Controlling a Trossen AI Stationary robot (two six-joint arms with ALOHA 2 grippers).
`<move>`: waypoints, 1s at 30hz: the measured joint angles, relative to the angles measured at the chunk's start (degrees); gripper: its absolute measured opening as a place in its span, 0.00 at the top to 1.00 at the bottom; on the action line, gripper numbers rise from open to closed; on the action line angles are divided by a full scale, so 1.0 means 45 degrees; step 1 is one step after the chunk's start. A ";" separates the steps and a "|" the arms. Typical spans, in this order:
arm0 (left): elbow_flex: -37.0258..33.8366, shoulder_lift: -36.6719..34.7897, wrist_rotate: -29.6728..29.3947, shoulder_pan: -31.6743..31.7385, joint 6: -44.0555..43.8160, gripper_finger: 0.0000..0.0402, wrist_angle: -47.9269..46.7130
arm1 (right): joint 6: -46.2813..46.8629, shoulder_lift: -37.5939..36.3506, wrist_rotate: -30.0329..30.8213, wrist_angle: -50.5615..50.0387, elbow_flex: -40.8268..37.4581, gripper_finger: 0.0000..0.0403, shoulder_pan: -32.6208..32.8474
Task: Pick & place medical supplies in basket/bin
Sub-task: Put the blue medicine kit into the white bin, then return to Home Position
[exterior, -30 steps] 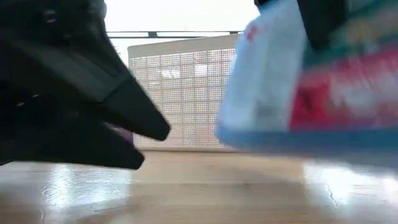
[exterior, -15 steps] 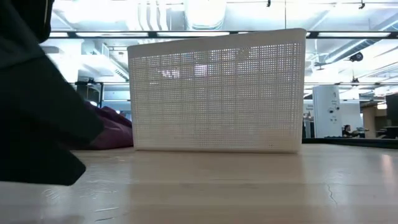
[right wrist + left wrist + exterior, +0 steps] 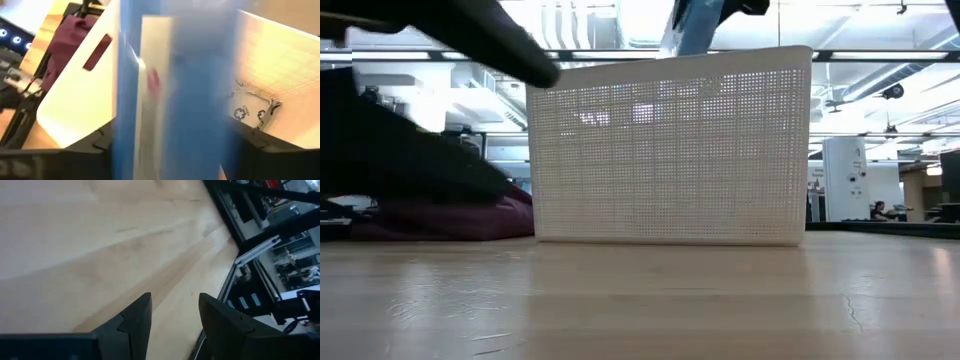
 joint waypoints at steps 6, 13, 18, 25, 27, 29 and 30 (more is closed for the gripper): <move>0.0123 -0.0274 -0.0024 0.0152 0.1120 0.63 -0.0036 | -0.0614 -0.0010 0.0051 0.0061 -0.0022 0.31 -0.0134; -0.0579 -0.1424 0.0950 0.1091 0.2191 0.63 -0.0557 | -0.2441 -0.0064 0.0452 -0.0233 -0.0053 0.28 -0.0340; -0.1483 -0.3096 0.1003 0.2166 0.3533 0.63 -0.0578 | -0.3198 -0.0663 0.2267 -0.2288 -0.0066 0.31 0.0232; -0.3109 -0.7241 0.2852 0.4646 0.8867 0.63 0.0105 | -0.4411 -0.3038 0.2865 -0.1649 -0.2282 0.35 0.2124; -0.3615 -0.8507 0.4080 0.5338 1.1236 0.63 0.1295 | -0.4412 -0.3907 0.3508 -0.1350 -0.3245 0.36 0.2866; -0.4160 -0.9651 0.5408 0.5990 1.2897 0.63 0.2462 | -0.4606 -0.4847 0.3809 -0.0748 -0.4397 0.38 0.3570; -0.4401 -1.0214 0.6066 0.6293 1.3195 0.63 0.2720 | -0.4699 -0.5329 0.3820 -0.0272 -0.5038 0.38 0.3975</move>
